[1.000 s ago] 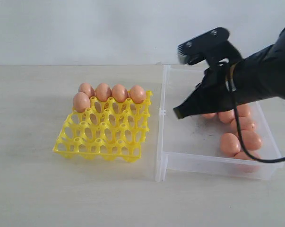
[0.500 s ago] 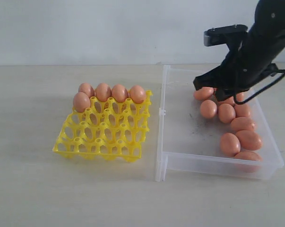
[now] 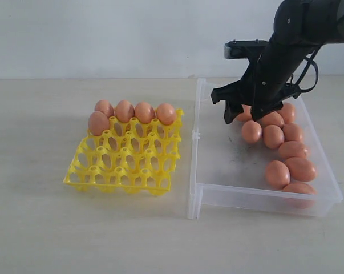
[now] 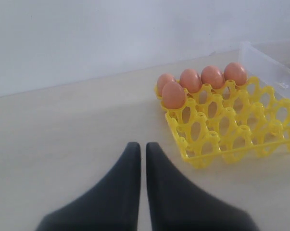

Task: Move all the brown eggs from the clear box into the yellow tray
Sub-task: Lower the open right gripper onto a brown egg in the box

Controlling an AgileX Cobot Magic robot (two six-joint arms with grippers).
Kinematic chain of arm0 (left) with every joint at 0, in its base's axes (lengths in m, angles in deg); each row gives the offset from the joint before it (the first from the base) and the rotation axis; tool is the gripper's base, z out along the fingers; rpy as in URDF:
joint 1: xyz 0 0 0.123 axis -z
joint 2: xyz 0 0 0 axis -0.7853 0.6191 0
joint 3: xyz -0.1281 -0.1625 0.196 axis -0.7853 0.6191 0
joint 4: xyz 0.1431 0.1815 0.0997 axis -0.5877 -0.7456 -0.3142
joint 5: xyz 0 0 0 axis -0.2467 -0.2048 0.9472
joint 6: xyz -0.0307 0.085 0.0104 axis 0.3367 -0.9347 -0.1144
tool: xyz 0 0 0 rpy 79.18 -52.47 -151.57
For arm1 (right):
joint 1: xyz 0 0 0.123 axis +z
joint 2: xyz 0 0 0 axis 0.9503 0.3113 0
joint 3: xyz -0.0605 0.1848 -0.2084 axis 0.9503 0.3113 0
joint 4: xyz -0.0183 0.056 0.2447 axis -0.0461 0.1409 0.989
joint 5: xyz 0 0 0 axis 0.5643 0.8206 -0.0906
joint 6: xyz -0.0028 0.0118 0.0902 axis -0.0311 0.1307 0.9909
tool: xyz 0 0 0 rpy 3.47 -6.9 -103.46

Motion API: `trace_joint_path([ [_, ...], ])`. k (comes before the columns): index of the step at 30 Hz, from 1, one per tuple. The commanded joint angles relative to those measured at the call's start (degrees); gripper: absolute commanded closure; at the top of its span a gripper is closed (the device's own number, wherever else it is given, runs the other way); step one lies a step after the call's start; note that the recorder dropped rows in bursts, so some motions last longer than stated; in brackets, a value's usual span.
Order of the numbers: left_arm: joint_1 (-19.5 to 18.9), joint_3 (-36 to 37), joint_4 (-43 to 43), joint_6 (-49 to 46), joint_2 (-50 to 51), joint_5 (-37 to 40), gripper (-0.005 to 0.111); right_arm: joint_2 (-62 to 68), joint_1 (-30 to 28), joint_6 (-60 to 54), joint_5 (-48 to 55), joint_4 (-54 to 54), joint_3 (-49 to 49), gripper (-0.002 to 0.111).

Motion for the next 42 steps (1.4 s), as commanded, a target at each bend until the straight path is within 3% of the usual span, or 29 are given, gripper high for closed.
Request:
trace_joint_path([
  [1, 0.34, 0.22, -0.09, -0.01, -0.17, -0.23, 0.103, 1.73, -0.28, 5.09, -0.81, -4.3, -1.55, 0.05],
  [22, 0.34, 0.22, -0.09, -0.01, -0.17, -0.23, 0.103, 5.98, -0.28, 11.78, 0.85, -9.57, -4.21, 0.053],
  [39, 0.34, 0.22, -0.09, -0.01, -0.17, -0.23, 0.103, 11.25, -0.05, 8.17, -3.96, -13.33, -4.21, 0.053],
  [41, 0.34, 0.22, -0.09, -0.01, -0.17, -0.23, 0.103, 11.25, -0.05, 8.17, -2.92, -13.33, -4.21, 0.06],
  [42, 0.34, 0.22, -0.09, -0.01, -0.17, -0.23, 0.103, 11.25, -0.05, 8.17, -2.14, -13.33, -4.21, 0.077],
])
